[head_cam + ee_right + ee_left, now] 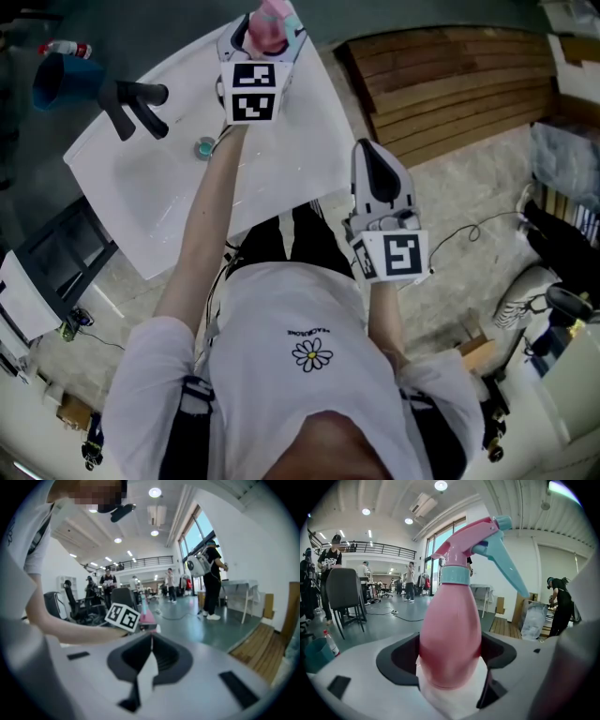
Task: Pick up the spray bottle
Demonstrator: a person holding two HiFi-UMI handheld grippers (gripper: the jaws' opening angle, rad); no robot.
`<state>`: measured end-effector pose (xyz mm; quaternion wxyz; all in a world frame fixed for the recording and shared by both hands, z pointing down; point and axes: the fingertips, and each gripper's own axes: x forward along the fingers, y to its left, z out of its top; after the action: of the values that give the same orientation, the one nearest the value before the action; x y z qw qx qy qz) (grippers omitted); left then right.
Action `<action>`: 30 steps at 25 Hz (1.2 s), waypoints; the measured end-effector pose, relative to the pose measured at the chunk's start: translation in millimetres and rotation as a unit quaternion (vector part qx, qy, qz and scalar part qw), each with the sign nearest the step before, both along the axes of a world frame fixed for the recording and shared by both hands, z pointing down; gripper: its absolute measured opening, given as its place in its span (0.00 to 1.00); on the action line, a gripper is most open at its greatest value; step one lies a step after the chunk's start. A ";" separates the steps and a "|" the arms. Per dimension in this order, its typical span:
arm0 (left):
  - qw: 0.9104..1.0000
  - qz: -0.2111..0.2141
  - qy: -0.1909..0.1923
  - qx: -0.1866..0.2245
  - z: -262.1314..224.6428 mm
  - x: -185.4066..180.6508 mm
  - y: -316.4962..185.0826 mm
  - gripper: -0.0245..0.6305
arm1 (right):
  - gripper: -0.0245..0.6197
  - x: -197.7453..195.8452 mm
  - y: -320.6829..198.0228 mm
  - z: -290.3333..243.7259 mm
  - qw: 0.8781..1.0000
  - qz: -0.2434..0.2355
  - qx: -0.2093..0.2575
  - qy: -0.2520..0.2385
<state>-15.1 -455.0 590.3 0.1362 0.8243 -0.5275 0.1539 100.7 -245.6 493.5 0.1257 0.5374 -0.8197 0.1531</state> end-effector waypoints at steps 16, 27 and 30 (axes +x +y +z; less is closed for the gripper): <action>1.000 0.010 0.006 0.012 -26.2 7.1 2.5 0.65 | 0.08 -11.6 -5.3 -17.2 1.000 -0.019 0.023 -0.006; 0.995 -0.018 -0.009 0.094 -152.0 -20.6 22.6 0.65 | 0.08 -47.4 -25.3 -90.3 0.992 -0.056 0.109 -0.014; 0.991 -0.022 -0.022 0.130 -197.3 -26.2 41.3 0.65 | 0.08 -56.2 -26.7 -115.8 0.988 -0.070 0.135 -0.018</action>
<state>-41.3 -413.7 393.0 0.0201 0.8196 -0.5639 0.0991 44.5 -272.3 377.7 0.0474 0.4876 -0.8708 0.0416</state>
